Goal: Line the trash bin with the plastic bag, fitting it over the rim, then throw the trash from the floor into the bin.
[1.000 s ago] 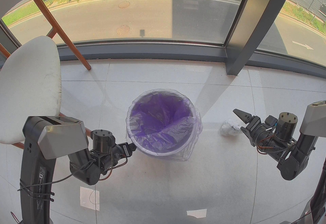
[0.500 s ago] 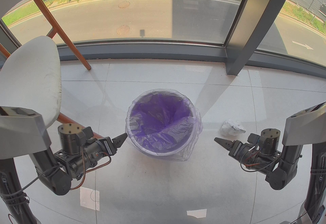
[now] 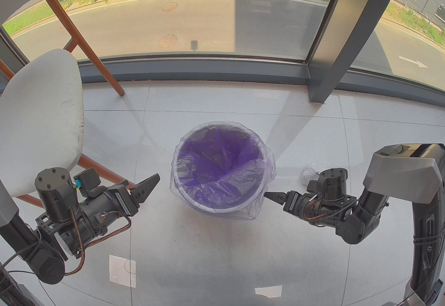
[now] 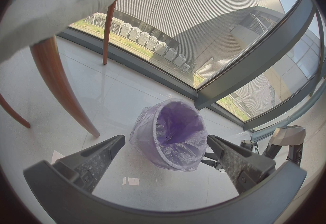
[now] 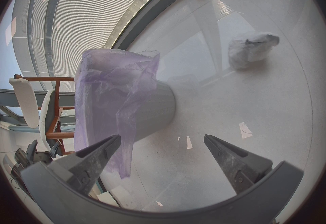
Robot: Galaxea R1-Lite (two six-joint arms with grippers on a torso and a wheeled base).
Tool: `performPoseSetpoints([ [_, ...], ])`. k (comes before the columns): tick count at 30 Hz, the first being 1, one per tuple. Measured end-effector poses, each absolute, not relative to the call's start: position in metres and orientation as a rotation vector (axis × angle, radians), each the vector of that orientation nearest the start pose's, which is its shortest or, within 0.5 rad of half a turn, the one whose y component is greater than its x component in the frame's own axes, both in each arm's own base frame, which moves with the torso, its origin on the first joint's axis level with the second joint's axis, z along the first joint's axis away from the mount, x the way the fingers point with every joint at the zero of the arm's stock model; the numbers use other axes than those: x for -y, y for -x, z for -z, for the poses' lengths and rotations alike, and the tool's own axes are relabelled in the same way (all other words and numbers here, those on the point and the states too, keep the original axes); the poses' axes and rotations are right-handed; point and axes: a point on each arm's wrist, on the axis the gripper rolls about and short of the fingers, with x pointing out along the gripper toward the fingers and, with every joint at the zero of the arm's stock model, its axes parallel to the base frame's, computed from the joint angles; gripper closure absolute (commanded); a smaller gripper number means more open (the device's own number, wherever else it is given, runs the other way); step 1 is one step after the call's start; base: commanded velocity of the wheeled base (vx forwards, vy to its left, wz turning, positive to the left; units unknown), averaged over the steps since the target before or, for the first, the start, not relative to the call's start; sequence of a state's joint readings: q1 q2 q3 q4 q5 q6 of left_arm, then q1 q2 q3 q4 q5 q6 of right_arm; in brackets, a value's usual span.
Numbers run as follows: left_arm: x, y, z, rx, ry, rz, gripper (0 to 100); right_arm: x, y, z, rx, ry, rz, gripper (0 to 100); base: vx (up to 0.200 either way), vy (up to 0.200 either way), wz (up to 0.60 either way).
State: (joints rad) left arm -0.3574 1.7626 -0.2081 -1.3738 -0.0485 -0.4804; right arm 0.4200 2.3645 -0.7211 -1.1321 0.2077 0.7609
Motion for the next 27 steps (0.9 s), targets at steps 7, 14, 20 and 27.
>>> performPoseSetpoints([
  [7,0.080,-0.209,-0.108,-0.258,0.453,0.356,0,-0.164,-0.349,0.011,-0.696,-0.663,-0.407,0,0.000,0.000,0.00],
  [14,0.079,-0.206,-0.110,-0.249,0.454,0.358,0,-0.168,-0.346,0.003,-0.685,-0.662,-0.425,0,0.000,0.000,0.00],
  [20,0.079,-0.205,-0.109,-0.254,0.451,0.357,0,-0.167,-0.328,-0.008,-0.699,-0.654,-0.440,0,0.000,0.000,0.00],
  [27,0.078,-0.204,-0.109,-0.258,0.449,0.357,0,-0.163,-0.317,-0.011,-0.711,-0.649,-0.440,0,0.000,0.000,0.00],
])
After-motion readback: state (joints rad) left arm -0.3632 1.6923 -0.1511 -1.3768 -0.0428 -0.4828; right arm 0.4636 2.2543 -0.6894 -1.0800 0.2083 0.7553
